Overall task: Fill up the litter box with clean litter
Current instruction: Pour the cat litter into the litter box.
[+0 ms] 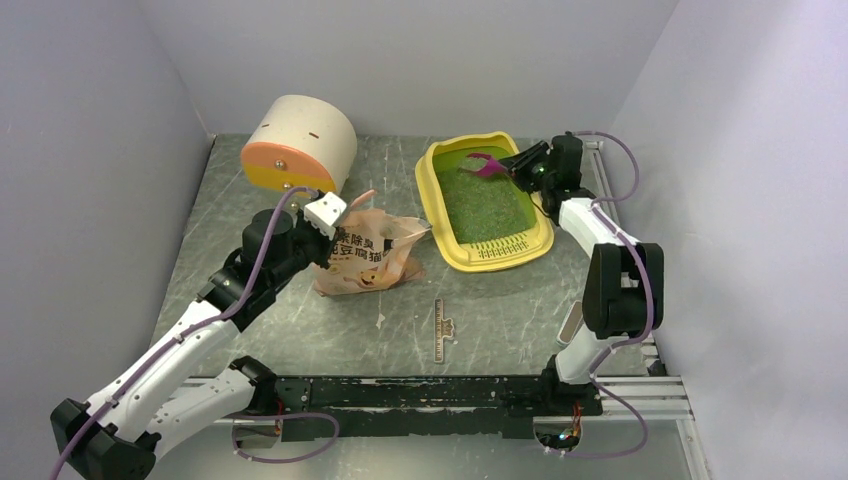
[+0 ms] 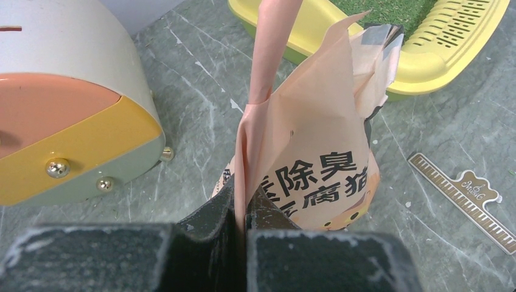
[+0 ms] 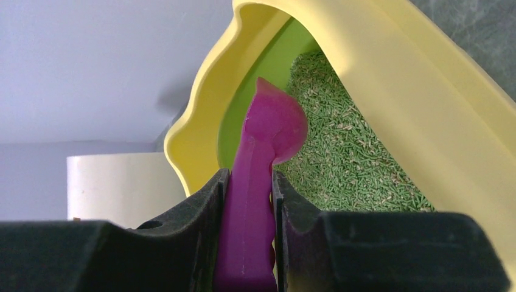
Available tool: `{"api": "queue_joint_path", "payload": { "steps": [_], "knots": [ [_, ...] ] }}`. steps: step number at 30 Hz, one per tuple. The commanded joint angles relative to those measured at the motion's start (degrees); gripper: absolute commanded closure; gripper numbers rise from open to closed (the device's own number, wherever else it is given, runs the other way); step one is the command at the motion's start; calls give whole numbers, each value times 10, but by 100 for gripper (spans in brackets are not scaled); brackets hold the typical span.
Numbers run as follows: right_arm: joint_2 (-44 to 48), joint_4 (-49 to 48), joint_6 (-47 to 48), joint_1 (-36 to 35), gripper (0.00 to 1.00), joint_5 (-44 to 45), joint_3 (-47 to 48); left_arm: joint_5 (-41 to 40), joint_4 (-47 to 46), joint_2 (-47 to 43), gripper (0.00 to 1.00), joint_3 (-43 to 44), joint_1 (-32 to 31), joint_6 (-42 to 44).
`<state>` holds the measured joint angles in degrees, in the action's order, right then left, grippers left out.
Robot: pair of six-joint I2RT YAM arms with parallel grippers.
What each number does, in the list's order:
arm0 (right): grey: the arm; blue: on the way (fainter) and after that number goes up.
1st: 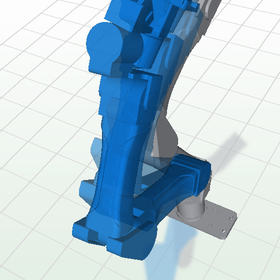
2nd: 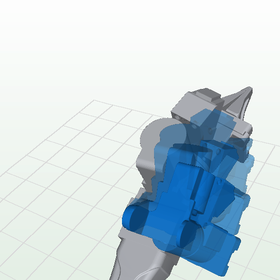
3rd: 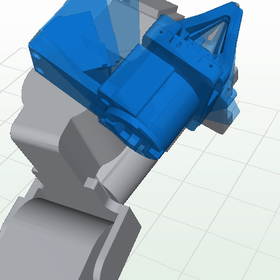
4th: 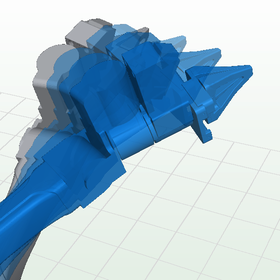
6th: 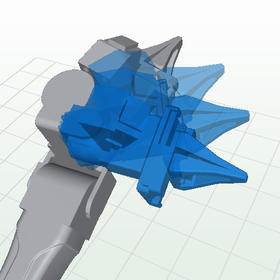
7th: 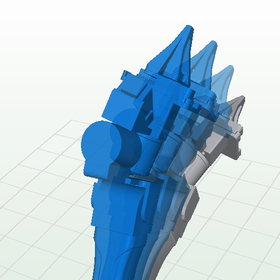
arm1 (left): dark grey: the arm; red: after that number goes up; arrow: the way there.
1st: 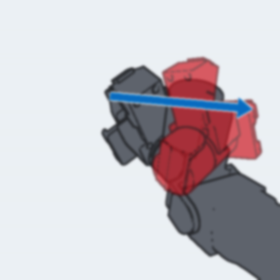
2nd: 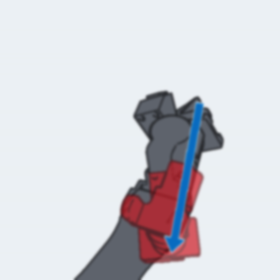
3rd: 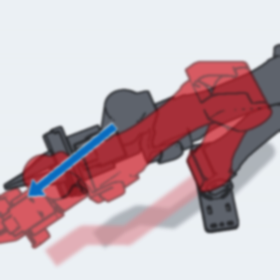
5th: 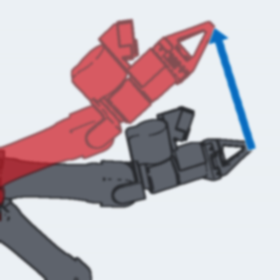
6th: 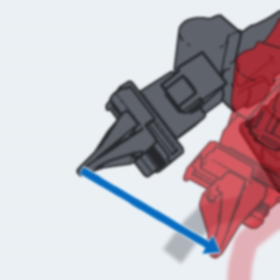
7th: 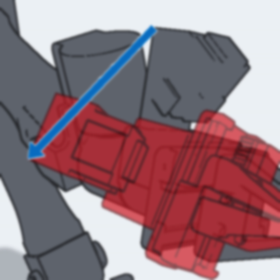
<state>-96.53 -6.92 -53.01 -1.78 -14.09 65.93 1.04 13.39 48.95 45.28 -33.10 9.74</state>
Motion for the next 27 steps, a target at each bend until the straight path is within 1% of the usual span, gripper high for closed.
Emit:
{"api": "queue_joint_path", "payload": {
  "steps": [1,5,9,14,19,21,23,25,27],
  "knots": [
    [9,0,19,-4,100,13,6,-9,-20,-17,95,17,1,-10],
    [42,25,43,-4,100,29,-7,-10,-24,-18,95,13,1,-10],
    [85,64,77,-3,100,20,-27,-9,-29,-15,95,10,1,-9],
    [172,119,109,2,100,-7,-80,-9,-36,-19,95,-1,2,-5],
    [256,190,133,15,100,-14,-134,-4,-41,-17,95,-6,1,-1],
    [294,228,154,16,100,13,-147,-3,-42,-17,95,-8,1,1],
    [331,269,181,39,100,56,-152,-2,-44,-19,95,-10,1,2],
    [358,309,212,52,100,89,-145,-2,-47,-21,95,-13,1,3],
    [371,330,244,55,100,114,-129,0,-50,-20,95,-17,1,5]
  ]
}}
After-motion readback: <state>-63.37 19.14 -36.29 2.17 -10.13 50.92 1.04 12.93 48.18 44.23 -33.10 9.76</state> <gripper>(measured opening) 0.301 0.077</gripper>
